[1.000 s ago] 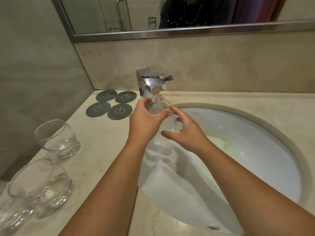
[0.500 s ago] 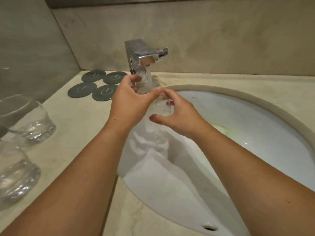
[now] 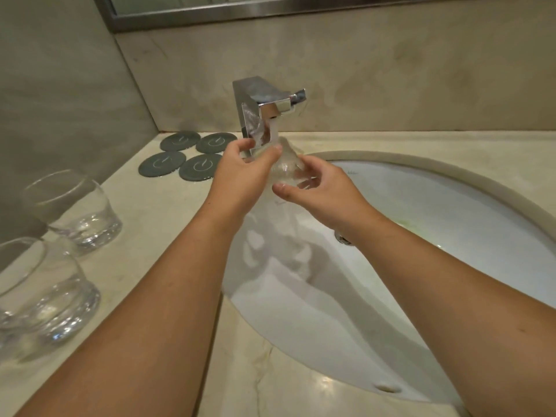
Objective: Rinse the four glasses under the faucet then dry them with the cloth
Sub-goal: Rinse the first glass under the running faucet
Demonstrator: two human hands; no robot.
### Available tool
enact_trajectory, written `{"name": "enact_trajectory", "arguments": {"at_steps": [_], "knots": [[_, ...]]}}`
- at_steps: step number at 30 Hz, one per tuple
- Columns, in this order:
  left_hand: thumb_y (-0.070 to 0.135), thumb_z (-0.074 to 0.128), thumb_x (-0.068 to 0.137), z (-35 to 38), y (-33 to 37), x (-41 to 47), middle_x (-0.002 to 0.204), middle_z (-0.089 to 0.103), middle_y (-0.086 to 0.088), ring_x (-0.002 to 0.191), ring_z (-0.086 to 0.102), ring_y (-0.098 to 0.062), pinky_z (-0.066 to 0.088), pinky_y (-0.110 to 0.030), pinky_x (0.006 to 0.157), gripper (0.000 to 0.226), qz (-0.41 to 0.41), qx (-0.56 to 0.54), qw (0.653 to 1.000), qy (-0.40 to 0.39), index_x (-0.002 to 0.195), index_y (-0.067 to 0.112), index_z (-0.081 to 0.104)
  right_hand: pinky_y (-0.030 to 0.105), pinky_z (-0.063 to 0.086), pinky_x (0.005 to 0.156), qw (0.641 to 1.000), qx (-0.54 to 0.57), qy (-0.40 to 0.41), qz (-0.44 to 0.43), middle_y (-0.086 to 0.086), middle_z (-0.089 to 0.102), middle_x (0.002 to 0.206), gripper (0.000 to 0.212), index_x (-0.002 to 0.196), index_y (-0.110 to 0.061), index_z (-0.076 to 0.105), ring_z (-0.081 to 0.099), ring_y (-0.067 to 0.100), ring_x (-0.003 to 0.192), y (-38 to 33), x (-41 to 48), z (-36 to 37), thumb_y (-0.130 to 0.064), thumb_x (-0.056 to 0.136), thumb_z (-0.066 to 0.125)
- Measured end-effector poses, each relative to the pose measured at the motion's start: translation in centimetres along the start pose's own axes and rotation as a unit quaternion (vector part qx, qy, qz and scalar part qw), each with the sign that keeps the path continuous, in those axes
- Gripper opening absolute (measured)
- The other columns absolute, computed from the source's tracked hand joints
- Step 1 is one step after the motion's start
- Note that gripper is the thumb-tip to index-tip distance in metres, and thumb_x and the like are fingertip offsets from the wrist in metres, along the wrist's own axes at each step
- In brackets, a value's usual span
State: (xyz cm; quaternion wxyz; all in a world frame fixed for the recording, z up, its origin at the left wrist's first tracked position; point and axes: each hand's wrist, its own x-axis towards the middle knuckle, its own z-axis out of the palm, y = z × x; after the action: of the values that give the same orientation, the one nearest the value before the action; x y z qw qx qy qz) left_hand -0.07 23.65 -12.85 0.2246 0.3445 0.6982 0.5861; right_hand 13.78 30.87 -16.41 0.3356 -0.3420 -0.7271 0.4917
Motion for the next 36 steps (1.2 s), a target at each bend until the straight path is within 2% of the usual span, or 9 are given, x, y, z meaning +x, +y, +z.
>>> {"name": "enact_trajectory", "arguments": {"at_steps": [4,8,14,17,20,23,26,31,36], "knots": [[0.038,0.077,0.098,-0.2,-0.1,0.4,0.110,0.068,0.008,0.090,0.067,-0.007,0.059,-0.035,0.094,0.051,-0.028,-0.057,0.998,0.003,0.140,0.020,0.056,0.031,0.055,0.104,0.998,0.067,0.011,0.015,-0.011,0.063,0.138,0.083,0.153,-0.026,0.051,0.063,0.005,0.123,-0.6,-0.2,-0.3,-0.046,0.082,0.089],[0.038,0.079,0.096,-0.5,-0.1,0.5,0.124,0.068,-0.005,0.095,0.069,-0.017,0.059,-0.030,0.080,0.051,-0.047,-0.105,0.993,0.002,0.138,0.019,0.057,0.040,0.062,0.095,0.986,0.156,-0.004,0.058,-0.001,0.062,0.142,0.082,0.150,-0.031,0.052,0.069,0.012,0.117,-0.8,0.1,-0.3,-0.044,0.079,0.092],[0.040,0.076,0.099,-0.9,0.1,0.2,0.124,0.070,-0.008,0.093,0.068,-0.022,0.062,-0.035,0.088,0.051,-0.055,-0.108,0.992,-0.036,0.140,0.017,0.058,0.038,0.062,0.088,0.947,0.310,-0.008,0.087,0.015,0.070,0.136,0.092,0.147,-0.021,0.055,0.073,0.026,0.113,-1.1,0.5,-0.5,-0.038,0.065,0.091],[0.029,0.072,0.102,-1.1,0.0,0.3,0.113,0.075,0.006,0.101,0.073,-0.020,0.061,-0.034,0.090,0.041,-0.052,-0.116,0.989,-0.073,0.141,0.027,0.058,0.040,0.063,0.089,0.941,0.326,-0.009,0.089,0.012,0.078,0.121,0.092,0.147,-0.017,0.055,0.076,0.028,0.107,-1.0,0.6,-0.7,-0.037,0.064,0.090],[0.016,0.067,0.103,-1.5,0.1,0.1,0.090,0.080,0.018,0.093,0.073,-0.014,0.058,-0.034,0.090,0.033,-0.049,-0.115,0.985,-0.115,0.123,0.042,0.066,0.039,0.063,0.087,0.939,0.329,-0.011,0.099,0.009,0.078,0.119,0.092,0.146,-0.017,0.056,0.076,0.021,0.093,-0.9,0.7,-0.7,-0.040,0.063,0.090],[0.014,0.066,0.104,-1.4,0.1,-0.1,0.095,0.078,0.005,0.086,0.072,-0.017,0.060,-0.036,0.088,0.028,-0.051,-0.131,0.983,-0.115,0.124,0.034,0.069,0.033,0.062,0.082,0.930,0.348,-0.006,0.114,0.014,0.070,0.133,0.092,0.148,-0.015,0.056,0.072,0.026,0.098,-0.9,0.6,-0.9,-0.044,0.067,0.090],[0.024,0.068,0.106,-1.4,0.1,-0.1,0.092,0.070,0.003,0.078,0.067,-0.013,0.062,-0.031,0.080,0.019,-0.049,-0.145,0.985,-0.077,0.124,0.023,0.071,0.037,0.062,0.087,0.920,0.376,-0.006,0.113,0.013,0.067,0.131,0.088,0.148,-0.018,0.054,0.067,0.030,0.103,-1.0,0.7,-1.2,-0.036,0.072,0.096],[0.032,0.068,0.105,-1.4,-0.1,0.3,0.100,0.072,0.002,0.088,0.070,-0.015,0.061,-0.029,0.076,0.013,-0.060,-0.169,0.982,-0.066,0.113,0.023,0.073,0.041,0.061,0.086,0.928,0.359,-0.028,0.101,0.011,0.072,0.126,0.093,0.154,-0.024,0.047,0.065,0.031,0.110,-0.9,0.6,-1.3,-0.025,0.072,0.092],[0.041,0.069,0.104,-1.3,-0.2,-0.1,0.115,0.079,-0.008,0.093,0.073,-0.018,0.060,-0.026,0.073,0.038,-0.065,-0.170,0.980,-0.077,0.124,0.009,0.070,0.041,0.062,0.087,0.935,0.342,-0.033,0.090,0.017,0.064,0.140,0.077,0.154,-0.033,0.048,0.070,0.019,0.108,-1.4,0.3,-1.2,-0.007,0.089,0.080]]}}
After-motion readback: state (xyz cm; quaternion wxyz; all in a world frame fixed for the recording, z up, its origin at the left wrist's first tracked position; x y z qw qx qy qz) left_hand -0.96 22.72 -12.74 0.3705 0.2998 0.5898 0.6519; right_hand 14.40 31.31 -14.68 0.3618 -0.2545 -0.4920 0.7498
